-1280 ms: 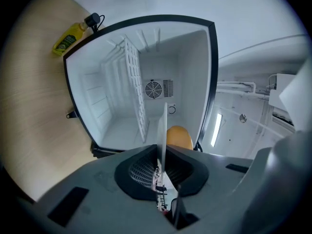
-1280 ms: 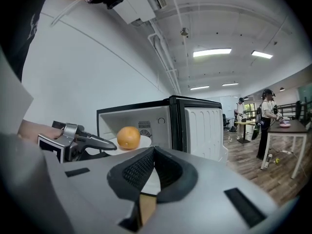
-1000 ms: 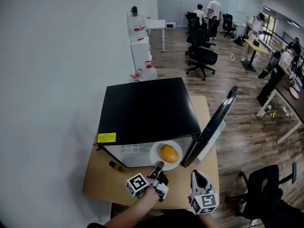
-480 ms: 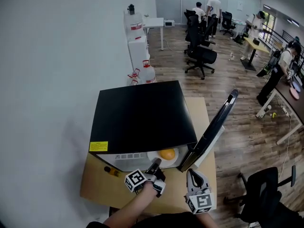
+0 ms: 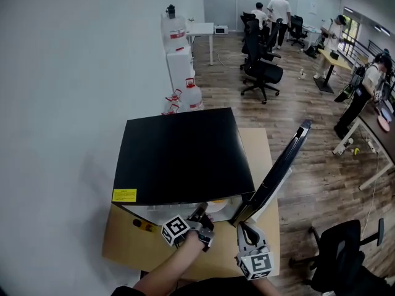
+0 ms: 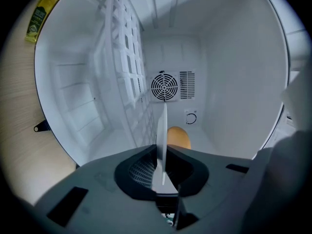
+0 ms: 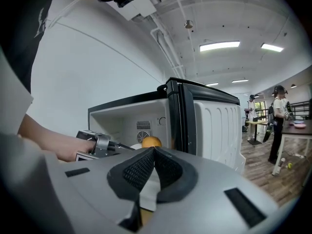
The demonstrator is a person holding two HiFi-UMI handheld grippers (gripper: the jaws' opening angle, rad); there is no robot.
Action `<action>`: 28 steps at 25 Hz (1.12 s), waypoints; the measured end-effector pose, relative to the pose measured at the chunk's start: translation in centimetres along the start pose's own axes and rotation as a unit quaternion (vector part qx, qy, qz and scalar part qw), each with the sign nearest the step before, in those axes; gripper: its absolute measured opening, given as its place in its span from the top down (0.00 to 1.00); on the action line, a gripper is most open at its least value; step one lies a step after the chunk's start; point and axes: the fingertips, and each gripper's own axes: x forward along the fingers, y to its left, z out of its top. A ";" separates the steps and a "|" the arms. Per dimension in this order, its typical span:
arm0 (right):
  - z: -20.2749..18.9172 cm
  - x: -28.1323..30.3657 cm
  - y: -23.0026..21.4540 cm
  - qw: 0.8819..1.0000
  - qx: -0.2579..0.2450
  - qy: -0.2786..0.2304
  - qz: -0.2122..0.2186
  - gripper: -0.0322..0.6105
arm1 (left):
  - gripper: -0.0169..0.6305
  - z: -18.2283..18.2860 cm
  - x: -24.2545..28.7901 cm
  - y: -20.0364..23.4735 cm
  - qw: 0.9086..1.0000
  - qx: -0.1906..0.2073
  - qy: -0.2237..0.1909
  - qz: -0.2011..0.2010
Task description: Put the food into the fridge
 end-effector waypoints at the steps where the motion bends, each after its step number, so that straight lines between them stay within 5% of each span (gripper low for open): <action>1: 0.0 0.1 0.1 1.000 0.000 0.000 0.003 0.86 | 0.92 0.3 0.2 0.1 1.000 0.003 -0.004 0.006; 19: -0.9 -0.3 0.9 1.000 0.010 0.004 0.010 0.86 | 0.92 1.4 3.3 0.1 0.998 -0.005 -0.016 0.060; 25: -1.2 -0.6 1.1 1.000 0.012 0.006 0.010 0.86 | 0.92 1.0 3.9 0.5 0.996 -0.014 0.017 0.082; 28: -1.3 -0.7 1.5 1.000 0.012 0.004 0.014 0.86 | 0.92 0.9 3.8 1.0 0.994 0.015 0.031 0.105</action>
